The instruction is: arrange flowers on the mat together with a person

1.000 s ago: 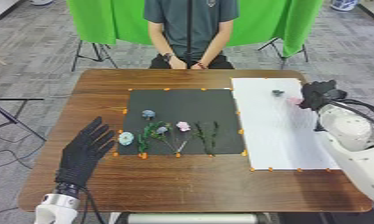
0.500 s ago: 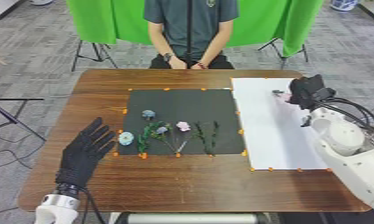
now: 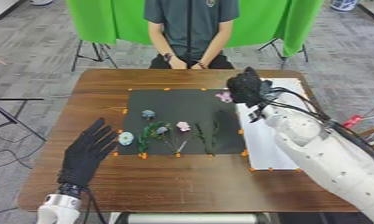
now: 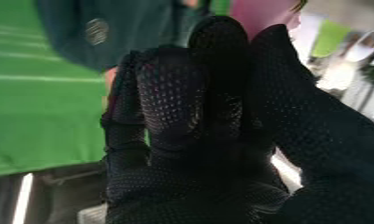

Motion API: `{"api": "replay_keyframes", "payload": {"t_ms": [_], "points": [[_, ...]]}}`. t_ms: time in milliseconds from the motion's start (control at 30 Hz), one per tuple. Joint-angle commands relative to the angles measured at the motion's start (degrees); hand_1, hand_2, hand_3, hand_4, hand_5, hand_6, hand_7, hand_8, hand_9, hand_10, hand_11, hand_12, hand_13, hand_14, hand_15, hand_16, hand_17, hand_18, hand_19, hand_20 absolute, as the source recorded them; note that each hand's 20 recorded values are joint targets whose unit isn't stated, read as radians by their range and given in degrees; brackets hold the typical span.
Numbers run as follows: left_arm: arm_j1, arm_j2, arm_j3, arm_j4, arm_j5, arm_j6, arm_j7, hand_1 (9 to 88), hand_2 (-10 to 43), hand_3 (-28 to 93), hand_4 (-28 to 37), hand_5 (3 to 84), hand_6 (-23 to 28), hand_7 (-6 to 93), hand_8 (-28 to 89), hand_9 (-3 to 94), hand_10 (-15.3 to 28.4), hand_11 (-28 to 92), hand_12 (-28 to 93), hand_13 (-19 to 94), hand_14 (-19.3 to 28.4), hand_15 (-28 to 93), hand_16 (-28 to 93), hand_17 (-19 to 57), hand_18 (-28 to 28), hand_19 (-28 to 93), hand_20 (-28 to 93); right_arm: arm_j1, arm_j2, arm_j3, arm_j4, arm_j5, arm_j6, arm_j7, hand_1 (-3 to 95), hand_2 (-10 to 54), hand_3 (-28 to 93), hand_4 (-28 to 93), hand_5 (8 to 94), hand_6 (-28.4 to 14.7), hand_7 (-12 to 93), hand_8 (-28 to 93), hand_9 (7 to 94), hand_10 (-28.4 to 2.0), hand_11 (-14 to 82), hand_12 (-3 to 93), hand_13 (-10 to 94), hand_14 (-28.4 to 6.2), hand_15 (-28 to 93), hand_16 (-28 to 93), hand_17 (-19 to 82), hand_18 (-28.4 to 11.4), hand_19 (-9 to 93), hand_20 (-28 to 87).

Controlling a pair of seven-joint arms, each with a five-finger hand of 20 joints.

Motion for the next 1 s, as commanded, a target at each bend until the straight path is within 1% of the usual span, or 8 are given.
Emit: {"api": "replay_keyframes", "payload": {"t_ms": [33,100,200,567,733,833,967,1000], "points": [[0.6,-0.15,0.45,0.43,-0.36,0.43,-0.27,27.1,-1.8,68,-25.1,29.5,3.6,18.8,-9,25.9,11.4,18,17,22,13.7,22,2,-10.3,21.3,43,9,0.2,-4.2,-2.1,2.7,-5.0,-0.6,-4.1,49.0,-9.5,79,-28,69.5,2.1,51,1,84.2,-5.0,31.3,47.3,78,-4.0,66,22,25,-16.8,70,37],[0.6,-0.21,0.44,0.41,-0.28,0.28,-0.41,27.1,-1.7,68,-25.0,29.4,3.6,19.0,-9,25.9,11.4,18,17,22,13.8,23,2,-10.3,21.3,43,9,0.1,-5.2,-2.5,3.1,-5.4,-0.4,-4.1,48.9,-9.5,79,-28,69.5,2.1,51,1,84.3,-4.9,31.1,47.3,78,-4.0,66,22,25,-16.8,70,37],[0.0,-0.23,0.54,0.68,-0.24,0.01,-0.47,27.0,-1.7,68,-24.8,29.4,3.6,18.7,-9,25.8,11.4,18,17,22,13.8,23,2,-10.3,21.3,43,9,-0.3,-5.2,-2.8,2.6,-2.8,-0.8,-2.9,48.9,-9.5,79,-28,69.4,2.2,51,1,84.3,-4.8,30.9,47.4,78,-3.9,66,22,25,-16.8,70,37],[0.4,-0.29,0.4,0.67,-0.25,0.04,-0.73,27.1,-1.6,68,-24.4,29.4,3.6,18.5,-9,25.7,11.7,18,17,21,14.0,23,2,-10.5,21.4,44,9,-2.3,-4.8,-2.5,2.0,-2.9,1.2,-5.0,48.6,-9.5,79,-28,69.2,2.2,50,1,84.3,-5.0,29.8,47.8,78,-3.8,65,22,25,-16.8,70,37],[0.5,-0.26,0.25,0.62,-0.2,0.01,-0.65,27.1,-1.6,68,-24.2,29.4,3.8,18.0,-9,25.7,11.7,18,17,21,14.0,23,2,-10.4,21.3,43,8,-3.3,-4.3,-1.2,0.1,-2.5,-1.3,-5.4,47.6,-9.4,79,-28,67.9,2.5,50,2,83.6,-5.4,28.6,48.0,76,-4.1,64,22,24,-16.8,69,37],[0.7,-0.33,0.16,0.63,-0.31,-0.05,-0.61,27.2,-1.6,68,-24.3,29.4,3.7,18.1,-9,25.6,11.7,18,17,21,13.9,23,2,-10.5,21.3,44,8,-3.5,-4.2,-0.7,-0.4,-2.1,-1.4,-5.4,43.6,-9.3,79,-28,66.3,1.8,48,2,80.9,-6.5,29.6,44.5,74,-4.7,64,22,23,-17.0,68,38],[0.8,-0.11,0.13,0.55,-0.42,0.17,-0.5,27.1,-1.6,68,-24.2,29.3,3.6,18.3,-9,25.7,11.7,18,17,21,13.9,23,2,-10.5,21.3,44,8,-3.7,-4.2,0.3,-1.3,-1.3,-1.3,-4.8,38.8,-9.2,78,-28,60.6,1.5,48,0,73.9,-8.0,35.9,35.9,69,-6.0,63,22,21,-17.7,68,39],[0.8,0.04,0.19,0.6,-0.46,0.1,-0.24,27.1,-1.6,68,-24.2,29.4,3.6,18.3,-9,25.7,11.7,18,17,21,13.9,23,2,-10.5,21.3,44,8,-3.6,-4.0,0.4,-1.6,-0.9,-1.4,-4.5,37.1,-9.3,79,-28,59.9,1.4,47,0,72.0,-8.4,37.1,33.4,68,-6.2,63,21,21,-17.9,67,39]]}}
